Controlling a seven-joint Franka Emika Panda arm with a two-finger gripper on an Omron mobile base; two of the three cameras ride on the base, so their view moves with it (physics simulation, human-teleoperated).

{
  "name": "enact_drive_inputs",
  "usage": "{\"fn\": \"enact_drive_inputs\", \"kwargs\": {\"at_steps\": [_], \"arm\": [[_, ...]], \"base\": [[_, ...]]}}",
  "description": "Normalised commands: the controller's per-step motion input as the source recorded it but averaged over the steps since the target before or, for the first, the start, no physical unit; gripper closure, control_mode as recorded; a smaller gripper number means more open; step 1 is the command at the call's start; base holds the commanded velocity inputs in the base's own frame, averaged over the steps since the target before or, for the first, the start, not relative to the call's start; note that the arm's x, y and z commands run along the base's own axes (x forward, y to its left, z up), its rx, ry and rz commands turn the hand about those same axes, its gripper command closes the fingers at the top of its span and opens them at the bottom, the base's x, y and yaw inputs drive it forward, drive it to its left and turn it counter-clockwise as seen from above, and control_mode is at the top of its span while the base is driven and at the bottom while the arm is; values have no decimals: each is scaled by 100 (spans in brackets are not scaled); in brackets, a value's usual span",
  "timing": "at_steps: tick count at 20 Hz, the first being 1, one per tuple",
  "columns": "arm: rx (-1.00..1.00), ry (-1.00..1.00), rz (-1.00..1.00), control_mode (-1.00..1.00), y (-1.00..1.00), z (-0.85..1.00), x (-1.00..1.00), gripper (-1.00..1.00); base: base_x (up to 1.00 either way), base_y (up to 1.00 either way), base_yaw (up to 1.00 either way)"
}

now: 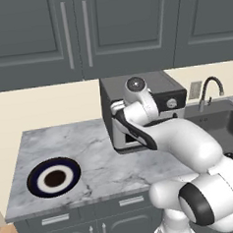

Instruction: Pick up the bagel from the plate, place it on the toaster oven rack, close the door, and set the timer.

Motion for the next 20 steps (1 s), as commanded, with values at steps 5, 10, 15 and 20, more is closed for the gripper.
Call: {"fn": "enact_drive_inputs", "kwargs": {"at_steps": [5, 10, 15, 20], "arm": [[2, 0, -1, -100, -1, -13, 5, 100], [16, 1, -1, -100, -51, -14, 0, 100], [26, 6, -2, -100, -70, -15, 0, 100], [29, 2, 0, -100, -64, -18, -4, 100]], "base": [[0, 0, 0], [0, 0, 0], [0, 0, 0], [0, 0, 0]]}}
